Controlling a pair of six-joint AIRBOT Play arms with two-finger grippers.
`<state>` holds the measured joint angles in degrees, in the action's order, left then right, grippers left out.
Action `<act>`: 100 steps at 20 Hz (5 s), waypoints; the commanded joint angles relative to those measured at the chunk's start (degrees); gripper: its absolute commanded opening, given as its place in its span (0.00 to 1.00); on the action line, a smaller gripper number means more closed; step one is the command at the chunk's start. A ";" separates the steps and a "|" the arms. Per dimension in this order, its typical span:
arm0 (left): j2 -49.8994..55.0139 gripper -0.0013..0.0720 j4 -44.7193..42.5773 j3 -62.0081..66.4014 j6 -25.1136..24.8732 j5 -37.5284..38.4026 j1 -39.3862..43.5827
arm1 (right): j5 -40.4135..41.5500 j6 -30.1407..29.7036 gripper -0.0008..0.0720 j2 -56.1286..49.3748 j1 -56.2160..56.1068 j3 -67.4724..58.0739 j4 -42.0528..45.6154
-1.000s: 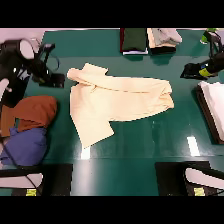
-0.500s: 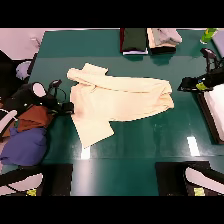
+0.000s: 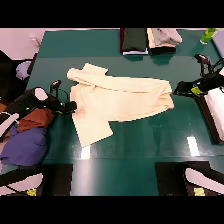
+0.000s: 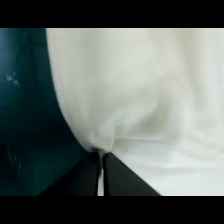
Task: Fold the shirts.
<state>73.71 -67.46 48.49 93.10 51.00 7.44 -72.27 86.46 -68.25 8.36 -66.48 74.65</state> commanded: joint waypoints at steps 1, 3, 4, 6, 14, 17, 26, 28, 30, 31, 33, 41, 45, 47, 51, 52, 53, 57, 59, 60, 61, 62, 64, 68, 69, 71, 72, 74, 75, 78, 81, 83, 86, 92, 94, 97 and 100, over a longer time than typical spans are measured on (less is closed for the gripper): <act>0.00 0.05 0.33 0.59 -2.82 -0.68 0.00 | -1.66 0.04 0.64 -0.26 0.02 0.15 0.09; -0.04 0.05 -1.36 2.99 -3.65 1.22 0.02 | -5.22 0.09 0.80 -2.01 0.39 0.15 0.07; -0.07 0.05 -1.53 4.13 -3.69 2.10 0.00 | -7.32 0.70 0.85 -3.39 0.42 0.15 0.09; -0.04 0.05 -1.49 5.62 -5.05 3.13 0.02 | -8.39 2.16 0.84 -6.88 -0.09 0.15 -0.09; -0.04 0.05 -1.49 5.75 -5.09 4.31 0.00 | -4.66 9.42 0.79 -15.96 -6.60 0.15 0.02; -0.04 0.05 -1.46 5.75 -5.09 4.31 0.02 | -2.71 12.20 0.79 -17.11 -6.62 0.15 0.35; -0.04 0.05 -1.31 5.88 -5.77 4.61 0.00 | 3.06 9.84 0.03 -19.54 -9.53 0.11 0.52; -0.79 0.05 -1.62 7.21 -6.19 4.87 0.00 | 3.21 9.03 0.04 -18.23 -9.86 0.02 0.98; -4.63 0.05 -3.69 10.54 -6.14 4.83 0.00 | 3.28 7.45 0.04 -14.19 -9.81 -1.36 3.61; -7.34 0.05 -5.18 13.42 -6.14 5.16 0.00 | 2.82 6.45 0.04 -11.69 -9.60 -3.15 5.14; -13.44 0.05 -7.21 20.59 -6.14 5.77 0.00 | 1.44 4.46 0.04 -5.73 -9.09 -9.01 7.63; -32.02 0.05 -7.21 51.65 -6.16 5.53 0.00 | 1.07 3.23 0.04 16.46 -3.76 -33.81 7.93; -33.38 0.05 -7.13 61.11 -6.16 6.05 0.00 | -0.85 2.78 0.04 20.94 -0.94 -42.27 7.93; -33.35 0.05 -7.13 63.01 -6.16 5.31 0.00 | -2.67 2.29 0.04 21.16 0.28 -46.60 7.91; -31.30 0.05 -7.17 63.19 -6.16 7.43 0.00 | -9.09 2.29 0.04 16.48 0.52 -53.77 7.43; -29.44 0.05 -7.17 63.19 -6.16 9.53 0.00 | -10.58 2.32 0.04 14.97 0.52 -53.66 7.08; -27.17 0.05 -7.17 63.19 -6.16 12.26 0.00 | -11.58 2.32 0.04 13.42 0.52 -52.22 5.95; -12.70 0.05 -7.39 62.88 -6.21 27.28 0.00 | -12.46 2.38 0.04 6.62 0.26 -38.49 2.86; -4.42 0.05 -7.39 60.15 -6.62 30.49 0.00 | -11.47 1.86 0.04 1.62 -1.92 -30.99 3.41; -0.22 0.05 -7.39 57.99 -6.62 30.45 0.00 | -10.60 1.40 0.04 -1.11 -2.95 -27.56 3.39; 3.96 0.05 -7.41 55.65 -6.62 30.34 0.00 | -9.53 1.36 0.04 -4.50 -3.85 -24.55 3.43; 7.82 0.05 -7.87 53.64 -6.67 29.53 0.00 | -8.11 1.36 0.04 -7.78 -4.33 -22.47 3.41; 15.28 0.05 -9.05 50.60 -6.67 25.86 0.00 | -4.72 1.38 0.04 -14.67 -4.33 -20.96 3.34; 23.93 0.05 -9.90 50.29 -6.78 17.05 0.00 | -2.75 1.36 0.04 -26.16 -4.22 -28.39 3.37; 24.15 0.05 -9.86 50.29 -6.69 15.13 0.00 | -3.13 1.36 0.04 -28.26 -4.22 -31.19 3.39; 24.04 0.05 -9.16 50.88 -6.69 14.75 0.00 | -4.50 1.11 0.04 -30.77 -4.20 -35.87 3.45; 23.93 0.05 -8.70 51.32 -6.75 16.55 0.00 | -5.92 0.35 0.04 -31.30 -4.15 -37.68 3.45; 23.87 0.05 -8.33 51.82 -8.07 23.65 0.00 | -9.53 -1.57 0.04 -30.60 -4.04 -38.99 3.63; 23.89 0.05 -8.37 51.39 -8.11 27.78 0.00 | -10.78 -1.70 0.04 -29.90 -4.04 -38.47 4.59; 23.89 0.05 -7.58 47.47 -8.09 33.68 0.02 | -9.92 -1.68 0.04 -26.25 -4.24 -31.10 8.55; 23.89 0.05 -2.49 41.70 -8.07 31.08 0.02 | -7.52 -1.66 0.04 -23.98 -4.17 -22.49 9.42; 23.89 0.05 -0.57 38.47 -8.02 27.71 0.02 | -6.69 -1.64 0.04 -23.91 -4.17 -18.82 9.33; 23.89 0.05 -0.66 35.85 -7.58 26.93 0.02 | -5.20 -1.22 0.04 -23.91 -4.24 -15.67 8.87; 23.85 0.67 -1.11 37.73 -4.98 28.98 0.00 | -6.84 -1.22 0.64 -23.43 -4.24 -15.45 8.87; 21.81 0.67 -2.49 39.80 -4.98 31.19 0.00 | -7.96 -1.53 0.64 -20.83 -3.85 -15.43 9.11; 12.04 0.67 -8.09 35.71 -3.50 30.16 0.02 | -8.52 -1.97 0.64 -12.41 -1.20 -12.24 9.20; -0.79 0.67 -9.73 22.18 -2.25 27.12 0.02 | -8.74 -1.99 0.64 -2.19 4.66 -2.73 9.49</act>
<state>82.74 -74.37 79.55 89.30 80.51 7.42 -80.49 84.71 -78.35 8.88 -75.61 83.79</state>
